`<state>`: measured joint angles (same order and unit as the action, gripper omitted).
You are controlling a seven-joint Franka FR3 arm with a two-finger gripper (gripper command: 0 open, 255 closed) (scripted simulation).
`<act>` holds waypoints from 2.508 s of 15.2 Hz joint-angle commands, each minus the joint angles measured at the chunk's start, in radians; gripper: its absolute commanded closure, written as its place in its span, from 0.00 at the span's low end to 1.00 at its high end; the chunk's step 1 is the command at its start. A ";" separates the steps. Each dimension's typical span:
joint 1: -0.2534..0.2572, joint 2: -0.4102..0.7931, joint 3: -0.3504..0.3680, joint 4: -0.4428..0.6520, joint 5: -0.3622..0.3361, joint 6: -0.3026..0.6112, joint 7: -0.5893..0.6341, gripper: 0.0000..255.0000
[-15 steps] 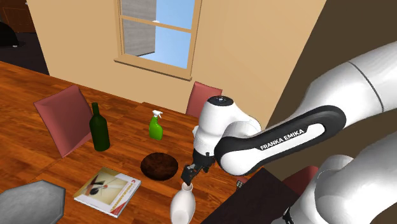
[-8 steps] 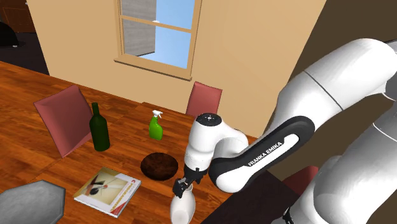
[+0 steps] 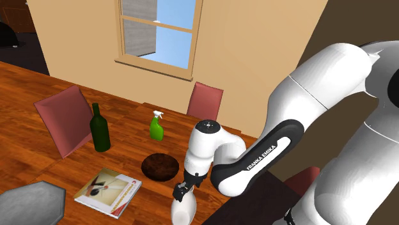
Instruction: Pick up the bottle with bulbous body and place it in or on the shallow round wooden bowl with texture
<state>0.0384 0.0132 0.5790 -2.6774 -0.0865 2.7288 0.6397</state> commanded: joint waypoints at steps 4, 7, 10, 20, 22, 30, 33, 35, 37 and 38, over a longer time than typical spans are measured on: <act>0.000 0.001 0.000 0.000 -0.001 0.001 0.001 1.00; 0.000 0.001 0.000 0.000 -0.001 0.001 0.001 1.00; 0.000 0.001 0.000 0.001 -0.002 0.001 0.002 1.00; 0.023 -0.125 0.001 0.009 0.151 -0.113 -0.111 1.00; 0.033 -0.157 -0.005 0.014 0.180 -0.147 -0.132 1.00; 0.062 -0.271 -0.035 0.045 0.250 -0.284 -0.187 1.00; 0.070 -0.308 -0.047 0.061 0.264 -0.334 -0.200 1.00; 0.074 -0.330 -0.055 0.073 0.271 -0.367 -0.207 1.00; 0.058 -0.317 -0.066 0.109 0.255 -0.391 -0.217 1.00; 0.042 -0.293 -0.073 0.141 0.237 -0.401 -0.224 1.00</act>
<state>0.0934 -0.2985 0.5116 -2.5659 0.1652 2.3402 0.4200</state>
